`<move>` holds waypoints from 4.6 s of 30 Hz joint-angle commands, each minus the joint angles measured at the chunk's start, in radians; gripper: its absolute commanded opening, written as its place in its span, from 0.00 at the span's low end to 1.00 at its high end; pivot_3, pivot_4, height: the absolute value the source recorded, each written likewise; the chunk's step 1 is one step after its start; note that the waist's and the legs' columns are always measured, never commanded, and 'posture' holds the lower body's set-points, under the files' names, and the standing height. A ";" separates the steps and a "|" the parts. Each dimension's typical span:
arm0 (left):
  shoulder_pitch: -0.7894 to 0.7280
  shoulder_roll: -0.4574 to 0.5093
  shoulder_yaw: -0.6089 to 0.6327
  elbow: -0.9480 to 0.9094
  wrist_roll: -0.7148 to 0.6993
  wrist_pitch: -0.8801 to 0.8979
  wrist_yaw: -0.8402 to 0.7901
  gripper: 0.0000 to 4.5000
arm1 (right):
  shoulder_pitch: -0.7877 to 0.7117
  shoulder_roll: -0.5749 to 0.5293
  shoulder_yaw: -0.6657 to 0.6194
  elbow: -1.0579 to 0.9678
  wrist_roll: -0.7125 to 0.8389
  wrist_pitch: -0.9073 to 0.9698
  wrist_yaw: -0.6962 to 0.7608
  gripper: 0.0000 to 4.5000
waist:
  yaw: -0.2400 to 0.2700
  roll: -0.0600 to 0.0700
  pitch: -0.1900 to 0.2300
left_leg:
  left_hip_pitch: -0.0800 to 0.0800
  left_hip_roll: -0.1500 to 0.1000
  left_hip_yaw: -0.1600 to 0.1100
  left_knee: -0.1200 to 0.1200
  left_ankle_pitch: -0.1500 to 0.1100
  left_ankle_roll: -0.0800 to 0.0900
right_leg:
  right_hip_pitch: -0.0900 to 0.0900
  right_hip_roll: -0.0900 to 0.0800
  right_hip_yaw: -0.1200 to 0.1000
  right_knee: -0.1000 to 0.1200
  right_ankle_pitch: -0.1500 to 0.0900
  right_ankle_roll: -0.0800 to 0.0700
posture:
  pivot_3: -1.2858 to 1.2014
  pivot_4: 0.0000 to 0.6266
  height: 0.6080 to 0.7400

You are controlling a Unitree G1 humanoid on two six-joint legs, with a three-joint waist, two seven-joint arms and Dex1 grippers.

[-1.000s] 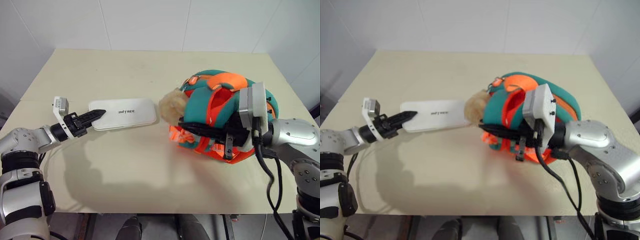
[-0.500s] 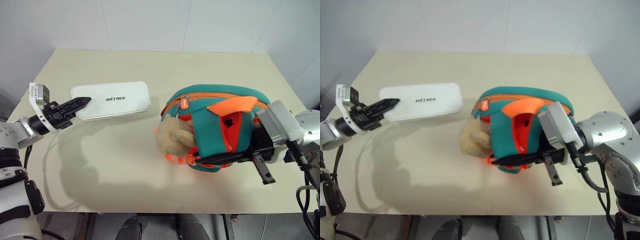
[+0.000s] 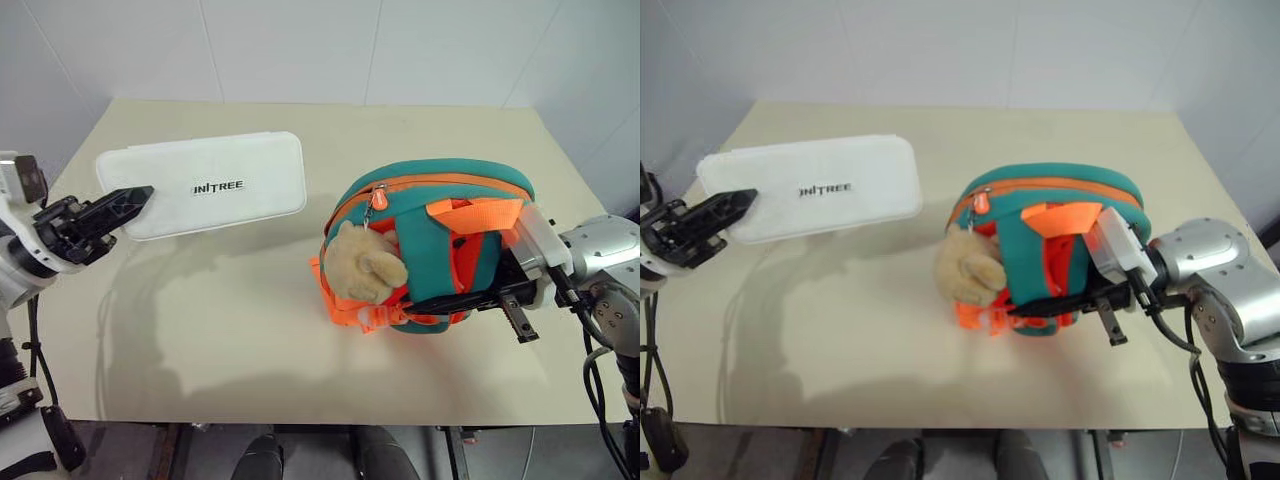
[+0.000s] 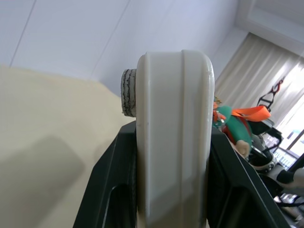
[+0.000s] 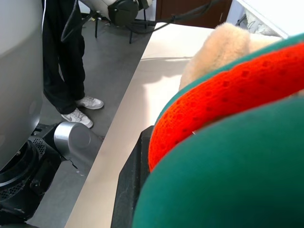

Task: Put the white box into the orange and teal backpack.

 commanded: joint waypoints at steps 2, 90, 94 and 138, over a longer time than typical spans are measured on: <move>0.004 0.014 0.015 -0.095 -0.071 -0.019 -0.013 0.29 | -0.018 0.005 -0.011 -0.023 0.010 -0.002 -0.002 0.11 | 0.002 0.000 0.000 | 0.000 0.000 0.000 0.000 0.000 0.000 | 0.000 0.000 0.000 0.000 0.000 0.000 | 0.52 0.24 1.00; -0.484 -0.300 -0.696 0.033 0.416 -0.438 -0.159 0.29 | -0.042 0.129 0.024 0.002 -0.082 -0.057 -0.110 0.11 | 0.020 0.000 0.000 | 0.000 -0.001 0.000 0.008 -0.002 0.003 | 0.003 0.001 -0.001 0.005 0.001 0.002 | 0.52 0.24 1.00; -0.497 -0.312 -0.704 -0.039 0.387 -0.365 -0.151 0.29 | -0.037 0.131 0.024 -0.002 -0.086 -0.060 -0.115 0.11 | 0.006 0.000 0.000 | 0.000 0.000 0.001 0.008 -0.002 0.004 | 0.002 0.001 0.000 0.007 0.001 0.002 | 0.52 0.24 1.00; -0.536 -0.389 -0.801 -0.219 0.506 -0.115 0.154 0.99 | -0.065 0.202 0.077 0.064 -0.174 -0.116 -0.124 0.11 | 0.000 0.000 0.000 | 0.000 -0.001 0.001 0.009 -0.003 0.006 | 0.003 0.001 -0.001 0.007 0.001 0.002 | 0.52 0.24 1.00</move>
